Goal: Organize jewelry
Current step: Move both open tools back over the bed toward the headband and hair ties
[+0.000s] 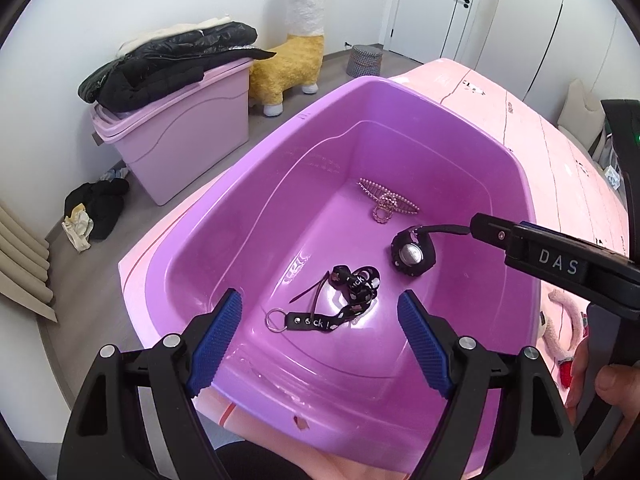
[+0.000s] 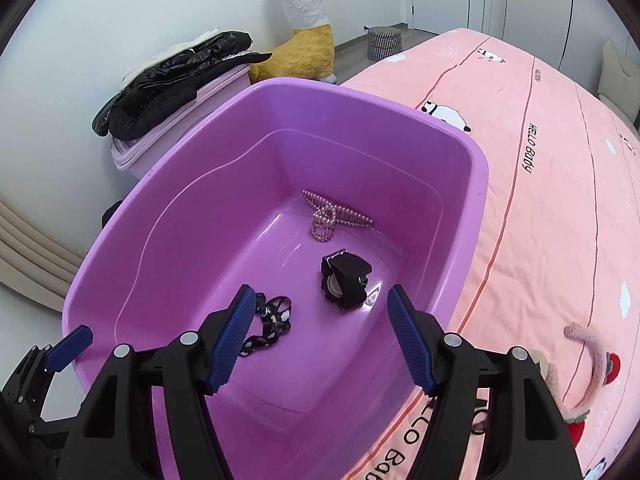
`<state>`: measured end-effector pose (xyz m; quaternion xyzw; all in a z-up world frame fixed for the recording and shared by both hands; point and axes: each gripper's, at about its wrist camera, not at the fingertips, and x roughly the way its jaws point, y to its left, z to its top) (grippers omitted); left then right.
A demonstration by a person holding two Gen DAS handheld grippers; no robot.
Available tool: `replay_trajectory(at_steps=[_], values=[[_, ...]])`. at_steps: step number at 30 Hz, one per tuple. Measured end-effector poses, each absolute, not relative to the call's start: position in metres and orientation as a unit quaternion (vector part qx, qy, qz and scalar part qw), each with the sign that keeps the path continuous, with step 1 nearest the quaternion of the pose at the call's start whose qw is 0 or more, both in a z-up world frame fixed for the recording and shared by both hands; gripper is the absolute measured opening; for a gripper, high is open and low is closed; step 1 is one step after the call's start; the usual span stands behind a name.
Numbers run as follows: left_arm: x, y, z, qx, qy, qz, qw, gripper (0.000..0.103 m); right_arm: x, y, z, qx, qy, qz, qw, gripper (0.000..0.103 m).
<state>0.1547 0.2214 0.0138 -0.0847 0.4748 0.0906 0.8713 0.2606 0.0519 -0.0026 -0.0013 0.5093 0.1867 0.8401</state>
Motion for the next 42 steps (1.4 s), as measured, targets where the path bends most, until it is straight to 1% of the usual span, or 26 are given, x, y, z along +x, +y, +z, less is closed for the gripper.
replay_trajectory(at_steps=[13, 23, 42], values=[[0.126, 0.207, 0.033, -0.076, 0.465, 0.077, 0.879, 0.079, 0.204, 0.018, 0.017, 0.032, 0.487, 0.182, 0.853, 0.066], [0.100, 0.179, 0.043, -0.063, 0.463, 0.057, 0.882, 0.079, 0.156, -0.023, 0.027, 0.064, 0.471, 0.165, 0.864, 0.066], [0.062, 0.092, 0.053, -0.011, 0.459, -0.014, 0.888, 0.079, 0.064, -0.132, 0.019, 0.123, 0.453, 0.086, 0.879, 0.066]])
